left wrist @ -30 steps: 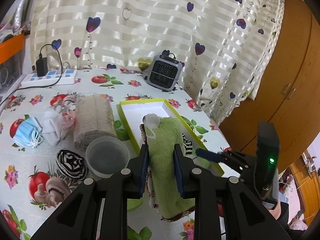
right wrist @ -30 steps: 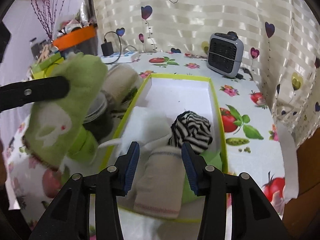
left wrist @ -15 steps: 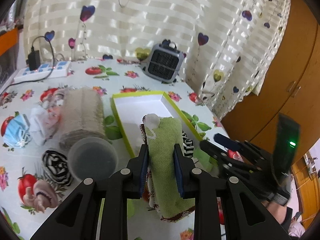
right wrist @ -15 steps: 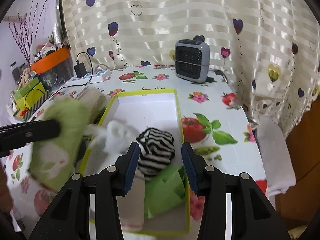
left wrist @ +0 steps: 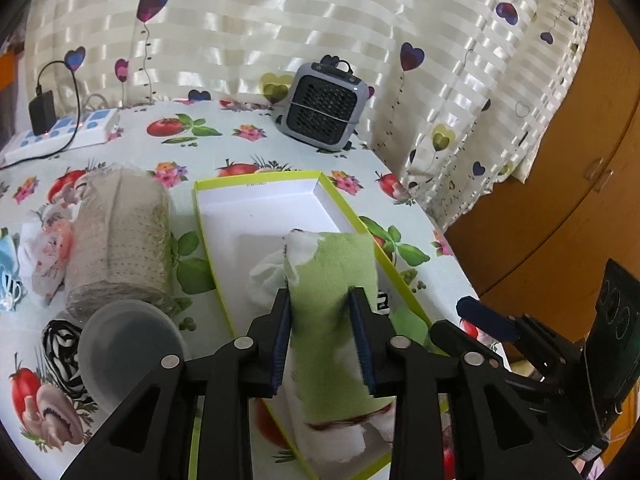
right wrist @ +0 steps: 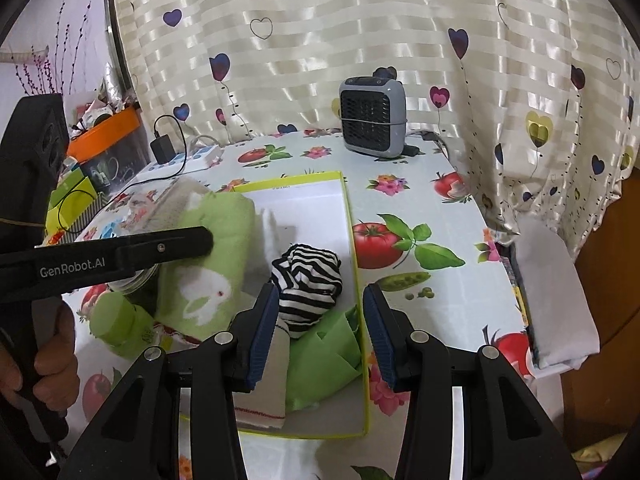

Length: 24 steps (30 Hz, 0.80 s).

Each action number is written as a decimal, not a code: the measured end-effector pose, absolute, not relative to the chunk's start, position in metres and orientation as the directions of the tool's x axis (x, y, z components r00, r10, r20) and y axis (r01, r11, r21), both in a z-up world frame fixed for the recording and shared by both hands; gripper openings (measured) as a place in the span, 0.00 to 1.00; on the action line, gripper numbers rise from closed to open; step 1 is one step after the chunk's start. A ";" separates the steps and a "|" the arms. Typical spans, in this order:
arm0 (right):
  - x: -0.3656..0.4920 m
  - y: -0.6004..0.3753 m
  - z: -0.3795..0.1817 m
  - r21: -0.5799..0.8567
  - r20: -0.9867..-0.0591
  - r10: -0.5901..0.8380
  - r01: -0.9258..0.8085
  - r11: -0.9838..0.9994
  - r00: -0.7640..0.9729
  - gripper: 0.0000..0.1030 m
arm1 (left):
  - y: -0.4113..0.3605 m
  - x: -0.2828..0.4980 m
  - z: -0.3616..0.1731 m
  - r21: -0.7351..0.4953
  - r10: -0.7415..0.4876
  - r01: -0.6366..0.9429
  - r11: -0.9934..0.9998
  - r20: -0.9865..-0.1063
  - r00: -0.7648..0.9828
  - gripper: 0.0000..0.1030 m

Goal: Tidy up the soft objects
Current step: 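Lower the green towel into the box and open the left gripper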

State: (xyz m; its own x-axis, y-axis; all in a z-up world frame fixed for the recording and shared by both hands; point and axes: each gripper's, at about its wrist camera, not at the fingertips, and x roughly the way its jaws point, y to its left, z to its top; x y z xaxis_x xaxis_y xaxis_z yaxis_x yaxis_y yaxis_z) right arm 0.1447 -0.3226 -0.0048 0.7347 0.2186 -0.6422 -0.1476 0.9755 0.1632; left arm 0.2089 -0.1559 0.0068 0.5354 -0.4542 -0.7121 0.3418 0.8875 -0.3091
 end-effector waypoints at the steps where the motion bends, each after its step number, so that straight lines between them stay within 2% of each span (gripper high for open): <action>1: 0.145 -0.322 -0.005 0.165 -0.642 0.219 -0.147 0.975 0.735 0.44 | -0.156 0.208 0.007 -0.308 -0.454 0.343 0.887 -0.711 0.537 0.33; 7: 0.139 -0.318 -0.001 0.173 -0.630 0.234 -0.160 0.972 0.741 0.44 | -0.137 0.200 0.023 -0.315 -0.454 0.328 0.891 -0.663 0.595 0.37; 17: 0.136 -0.293 0.001 0.177 -0.618 0.309 -0.255 0.951 0.723 0.42 | -0.121 0.183 0.024 -0.324 -0.458 0.326 0.888 -0.665 0.590 0.37; 18: 0.136 -0.289 0.000 0.178 -0.621 0.318 -0.267 0.947 0.716 0.38 | -0.120 0.179 0.026 -0.317 -0.452 0.324 0.891 -0.665 0.594 0.37; 19: 0.137 -0.286 -0.001 0.179 -0.623 0.326 -0.276 0.944 0.711 0.24 | -0.118 0.177 0.026 -0.315 -0.451 0.325 0.892 -0.664 0.596 0.37; 21: 0.140 -0.275 -0.007 0.174 -0.636 0.340 -0.300 0.938 0.693 0.11 | -0.113 0.170 0.029 -0.313 -0.450 0.325 0.893 -0.658 0.603 0.37; 24: 0.150 -0.259 -0.016 0.169 -0.658 0.357 -0.332 0.928 0.663 0.07 | -0.105 0.161 0.033 -0.304 -0.445 0.326 0.895 -0.651 0.615 0.37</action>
